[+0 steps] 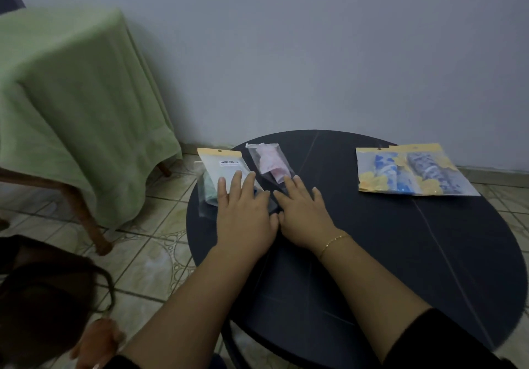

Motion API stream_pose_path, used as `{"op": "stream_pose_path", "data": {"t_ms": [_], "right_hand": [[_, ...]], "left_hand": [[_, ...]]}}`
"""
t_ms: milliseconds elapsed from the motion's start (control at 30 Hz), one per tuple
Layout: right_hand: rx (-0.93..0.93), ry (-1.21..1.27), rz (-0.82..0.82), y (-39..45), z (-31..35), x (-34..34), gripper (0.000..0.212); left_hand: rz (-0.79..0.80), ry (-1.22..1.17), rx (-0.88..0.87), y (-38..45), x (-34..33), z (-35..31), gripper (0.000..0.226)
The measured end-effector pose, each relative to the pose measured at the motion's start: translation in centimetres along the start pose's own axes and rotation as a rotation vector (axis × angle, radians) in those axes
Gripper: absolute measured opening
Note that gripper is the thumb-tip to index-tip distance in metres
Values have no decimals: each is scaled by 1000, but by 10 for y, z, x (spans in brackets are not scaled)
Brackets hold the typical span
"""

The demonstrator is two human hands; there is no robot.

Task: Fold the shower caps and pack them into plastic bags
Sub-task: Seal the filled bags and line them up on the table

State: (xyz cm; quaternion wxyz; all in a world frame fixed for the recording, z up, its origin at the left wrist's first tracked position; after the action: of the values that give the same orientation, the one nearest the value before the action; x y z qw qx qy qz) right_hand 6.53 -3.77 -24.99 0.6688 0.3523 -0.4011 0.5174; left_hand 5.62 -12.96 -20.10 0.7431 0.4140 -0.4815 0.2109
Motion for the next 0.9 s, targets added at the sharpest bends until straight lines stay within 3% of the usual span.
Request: {"op": "stream_pose_path", "data": {"t_ms": [300,433,600,833,900], "right_hand": [[-35,-67,154,10,-18,-12,52],[-83,-10,97,-16,-30,0,50],[-145,-57,28,-75,-45,22,49],[-28,-71,-138,-149,-33,45,36],[-1,12,-160,-158,-30,52,35]], "left_hand": [[-10,-38,-33,10,-4,-17,39],[-28,-72,-126,7,-4,-35,35],[-25,-291,-319,-12,-4,-71,35],[-136,-453,-470,-43,16,-107,46],[-136,-498,-493,-49,22,-110,36]]}}
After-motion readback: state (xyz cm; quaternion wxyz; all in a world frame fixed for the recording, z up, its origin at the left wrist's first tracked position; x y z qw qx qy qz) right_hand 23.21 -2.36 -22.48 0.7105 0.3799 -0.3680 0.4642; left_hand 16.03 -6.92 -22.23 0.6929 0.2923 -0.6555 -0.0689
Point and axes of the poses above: each hand's wrist, its own y-axis towards the middle knuckle, its own x-axis out of the back of the hand, z = x × y, the point moved 9 cm from there along y, towards the middle knuckle, and after that the axes turned 14 degrees about y, right-handed, at the moved point
